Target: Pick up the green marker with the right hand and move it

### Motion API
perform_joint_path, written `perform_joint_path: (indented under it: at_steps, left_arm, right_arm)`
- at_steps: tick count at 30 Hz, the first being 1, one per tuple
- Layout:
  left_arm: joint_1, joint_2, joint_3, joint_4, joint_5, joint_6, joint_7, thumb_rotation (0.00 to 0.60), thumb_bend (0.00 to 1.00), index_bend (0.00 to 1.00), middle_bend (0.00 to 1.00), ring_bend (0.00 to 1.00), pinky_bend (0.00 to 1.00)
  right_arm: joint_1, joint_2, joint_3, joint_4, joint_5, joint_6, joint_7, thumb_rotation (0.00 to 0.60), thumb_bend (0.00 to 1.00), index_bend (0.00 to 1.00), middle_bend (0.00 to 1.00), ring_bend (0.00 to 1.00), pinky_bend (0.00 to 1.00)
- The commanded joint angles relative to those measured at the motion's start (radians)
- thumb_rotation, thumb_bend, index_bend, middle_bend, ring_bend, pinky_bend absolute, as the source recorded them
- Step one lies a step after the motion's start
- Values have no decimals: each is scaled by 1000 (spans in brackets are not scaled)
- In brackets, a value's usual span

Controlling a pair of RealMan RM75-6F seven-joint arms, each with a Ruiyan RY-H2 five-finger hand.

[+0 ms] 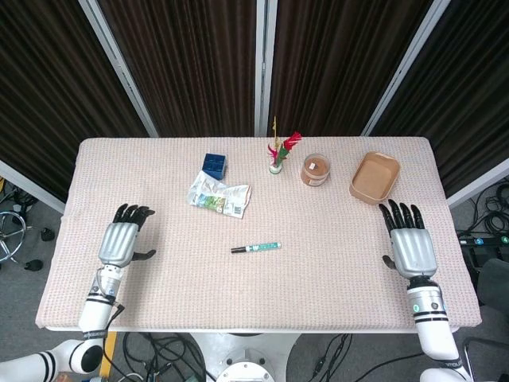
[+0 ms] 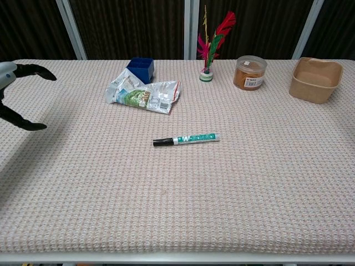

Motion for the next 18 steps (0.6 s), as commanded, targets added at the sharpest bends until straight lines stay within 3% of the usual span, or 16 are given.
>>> perform_joint_path:
  at_steps: [1, 8, 12, 15, 18]
  left_arm:
    - [-5, -23, -11, 14, -16, -6, 7, 600, 45, 198, 163, 99, 68]
    - [1, -42, -4, -16, -8, 13, 45, 600, 46, 198, 163, 100, 75]
    - [2, -6, 1, -69, -37, -8, 107, 600, 45, 197, 163, 100, 78]
    - [3, 31, -10, -120, -86, -35, 127, 600, 45, 197, 163, 99, 79]
    - [0, 61, -20, -140, -114, -70, 104, 600, 46, 197, 163, 99, 82]
  right_arm:
    - [25, -4, 20, 10, 24, -25, -11, 600, 37, 0, 0, 0, 0]
    - [52, -9, 25, -8, 28, -42, -28, 600, 52, 0, 5, 0, 0]
    - [73, -45, 54, -34, 93, -24, -73, 600, 68, 1, 79, 8, 36]
    - [102, -77, 75, -55, 103, 8, -138, 600, 75, 57, 141, 91, 218]
    - [139, -118, 96, -76, 103, 35, -205, 600, 88, 227, 259, 290, 477]
